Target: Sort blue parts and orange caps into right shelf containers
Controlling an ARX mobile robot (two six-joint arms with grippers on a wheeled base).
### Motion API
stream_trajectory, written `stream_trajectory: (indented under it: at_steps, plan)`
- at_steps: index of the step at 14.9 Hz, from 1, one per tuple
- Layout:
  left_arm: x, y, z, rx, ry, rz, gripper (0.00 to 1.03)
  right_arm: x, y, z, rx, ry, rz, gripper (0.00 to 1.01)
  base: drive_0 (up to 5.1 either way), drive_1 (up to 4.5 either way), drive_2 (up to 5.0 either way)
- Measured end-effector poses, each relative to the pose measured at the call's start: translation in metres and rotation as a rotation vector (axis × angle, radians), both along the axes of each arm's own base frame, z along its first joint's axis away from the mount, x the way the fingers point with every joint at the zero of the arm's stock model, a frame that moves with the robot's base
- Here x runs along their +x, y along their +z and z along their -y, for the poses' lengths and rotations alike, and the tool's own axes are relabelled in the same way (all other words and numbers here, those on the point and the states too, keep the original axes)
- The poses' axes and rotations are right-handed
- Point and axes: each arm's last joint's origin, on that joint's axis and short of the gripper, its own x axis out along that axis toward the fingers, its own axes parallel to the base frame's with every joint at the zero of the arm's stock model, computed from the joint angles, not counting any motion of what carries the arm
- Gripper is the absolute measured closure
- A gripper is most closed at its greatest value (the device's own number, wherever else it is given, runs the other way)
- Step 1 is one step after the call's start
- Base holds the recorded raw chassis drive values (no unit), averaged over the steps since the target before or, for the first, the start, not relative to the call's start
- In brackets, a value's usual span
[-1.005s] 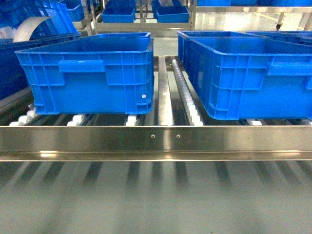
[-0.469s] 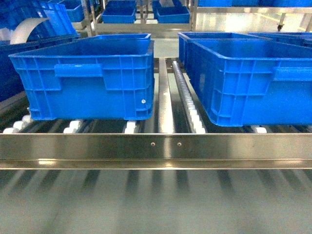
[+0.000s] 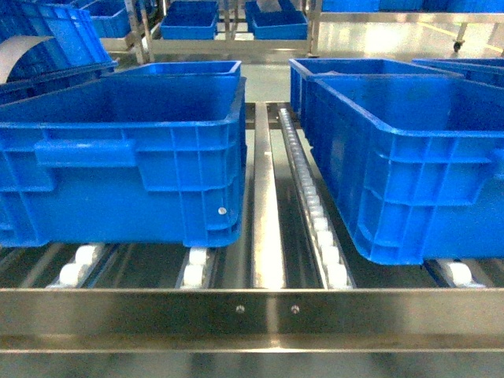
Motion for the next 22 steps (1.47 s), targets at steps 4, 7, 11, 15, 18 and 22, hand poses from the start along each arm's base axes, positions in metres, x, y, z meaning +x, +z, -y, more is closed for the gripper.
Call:
stream_trajectory:
  at_steps: [4,7,11,15,18,22]
  plan:
    - [0.0000,0.0000,0.0000,0.000,0.000,0.000,0.62,0.0000,-0.0004,0.0000,0.000,0.000,-0.004,0.57,0.0,4.28,-4.3]
    - [0.0000,0.0005,0.0000,0.000,0.000,0.004,0.62,0.0000,0.0001,0.0000,0.000,0.000,0.001,0.57,0.0,0.00,0.0]
    - [0.0000,0.0000,0.0000,0.000,0.000,0.000,0.62,0.0000,0.0000,0.0000,0.000,0.000,0.000,0.57,0.0,0.00,0.0]
    - [0.0000,0.0000,0.0000,0.000,0.000,0.000,0.62,0.0000,0.0000,0.0000,0.000,0.000,0.000,0.57,0.0,0.00,0.0]
    - [0.0000,0.0001,0.0000,0.000,0.000,0.000,0.62,0.0000,0.0000,0.0000,0.000,0.000,0.000,0.57,0.0,0.00,0.0]
    - [0.0000,0.0002,0.0000,0.000,0.000,0.001,0.62,0.0000,0.0000,0.0000,0.000,0.000,0.000,0.57,0.0,0.00,0.0]
